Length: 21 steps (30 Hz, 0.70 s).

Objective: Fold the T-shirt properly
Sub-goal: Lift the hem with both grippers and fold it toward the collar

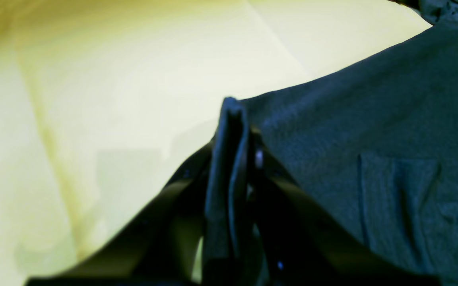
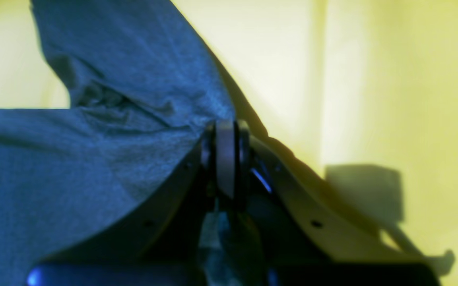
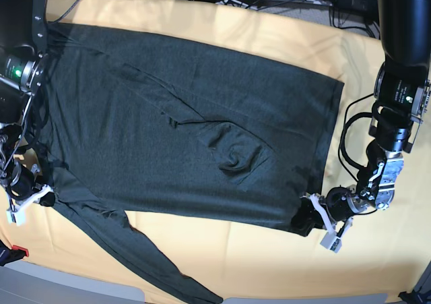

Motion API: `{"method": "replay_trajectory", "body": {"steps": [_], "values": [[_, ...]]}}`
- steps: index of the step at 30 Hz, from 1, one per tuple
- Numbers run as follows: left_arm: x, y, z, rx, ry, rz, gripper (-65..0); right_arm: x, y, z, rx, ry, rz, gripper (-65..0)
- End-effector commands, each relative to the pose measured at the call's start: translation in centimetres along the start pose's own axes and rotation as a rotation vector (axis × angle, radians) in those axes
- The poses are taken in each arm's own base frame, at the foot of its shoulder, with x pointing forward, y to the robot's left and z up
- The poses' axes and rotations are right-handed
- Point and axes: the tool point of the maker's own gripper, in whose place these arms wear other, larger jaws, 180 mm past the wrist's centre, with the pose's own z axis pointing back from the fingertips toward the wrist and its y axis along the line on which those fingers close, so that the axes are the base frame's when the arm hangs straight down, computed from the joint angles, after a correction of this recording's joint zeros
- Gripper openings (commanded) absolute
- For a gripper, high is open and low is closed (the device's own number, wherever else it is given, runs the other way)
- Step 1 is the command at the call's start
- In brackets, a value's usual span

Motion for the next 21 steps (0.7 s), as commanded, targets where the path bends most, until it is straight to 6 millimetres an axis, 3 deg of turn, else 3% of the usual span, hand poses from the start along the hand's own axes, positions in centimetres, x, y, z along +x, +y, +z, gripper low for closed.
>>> {"method": "replay_trajectory", "body": {"steps": [1, 8, 13, 17, 21], "values": [[3.0, 0.3, 0.3, -0.001, -0.079, -0.011, -65.0, 2.6, -1.0, 1.1, -0.015, -0.069, 0.011, -65.0], [3.5, 0.6, 0.7, 0.0, -0.116, 0.042, -65.0, 0.1, -1.3, 2.4, -0.031, -0.05, 0.064, -65.0], [3.1, 0.1, 0.6, -0.022, -0.097, 0.119, -65.0, -1.3, -0.7, 4.7, -0.047, -0.044, 0.194, -65.0], [3.4, -0.9, 1.0, -0.071, -0.086, 0.193, -65.0, -1.1, 0.6, 6.3, -0.037, -0.067, 0.277, -65.0], [4.1, -2.3, 2.7, -0.155, -0.072, 0.275, -65.0, -0.8, 1.3, 7.2, -0.035, -0.074, 0.333, -65.0]]}}
